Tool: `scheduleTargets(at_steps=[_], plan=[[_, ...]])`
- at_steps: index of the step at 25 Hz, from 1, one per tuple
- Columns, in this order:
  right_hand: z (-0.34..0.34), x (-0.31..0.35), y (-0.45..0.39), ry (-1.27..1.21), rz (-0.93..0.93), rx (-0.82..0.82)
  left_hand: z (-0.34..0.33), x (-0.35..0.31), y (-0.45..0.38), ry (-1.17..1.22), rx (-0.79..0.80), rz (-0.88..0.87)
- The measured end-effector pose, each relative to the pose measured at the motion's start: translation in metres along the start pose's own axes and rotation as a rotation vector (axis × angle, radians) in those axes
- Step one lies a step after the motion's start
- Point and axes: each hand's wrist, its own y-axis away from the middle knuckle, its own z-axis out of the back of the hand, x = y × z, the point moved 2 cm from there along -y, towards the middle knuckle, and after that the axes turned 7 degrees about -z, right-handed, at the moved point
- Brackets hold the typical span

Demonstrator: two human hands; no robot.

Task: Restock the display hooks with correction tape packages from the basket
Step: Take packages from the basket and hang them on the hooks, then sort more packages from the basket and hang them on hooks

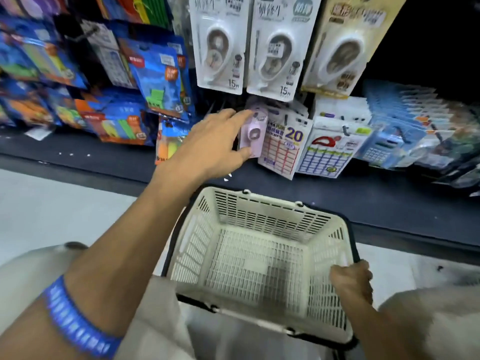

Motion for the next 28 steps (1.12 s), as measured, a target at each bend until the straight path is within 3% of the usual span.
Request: scheduleTargets(at_steps=[4, 6, 8, 10, 12, 15, 19, 28], plan=[[-0.034, 0.010, 0.028, -0.052, 0.202, 0.041, 0.003, 0.011, 0.017, -0.052, -0.018, 0.002], [-0.062, 0.025, 0.060, -0.066, 0.263, 0.155, 0.002, 0.018, 0.028, -0.082, 0.013, 0.041], [-0.087, 0.048, 0.100, -0.241, 0.271, 0.522, 0.000, 0.023, 0.035, -0.096, 0.040, 0.064], [-0.107, 0.074, 0.145, -0.471, 0.152, 1.092, 0.001, 0.025, 0.039, -0.092, 0.036, 0.062], [-0.115, 0.088, 0.169, -0.510, 0.061, 1.337, 0.000, 0.026, 0.042, -0.086, 0.028, 0.056], [-0.126, 0.076, 0.165, -0.350, 0.084, 1.277, -0.003, 0.026, 0.046, -0.123, 0.049, 0.047], [-0.097, 0.053, 0.129, -0.163, 0.196, 1.021, -0.025, -0.004, 0.036, -0.086, 0.069, 0.003], [0.065, -0.006, 0.029, -0.540, 0.174, 0.607, -0.135, -0.125, 0.016, 0.038, 0.375, -0.117]])
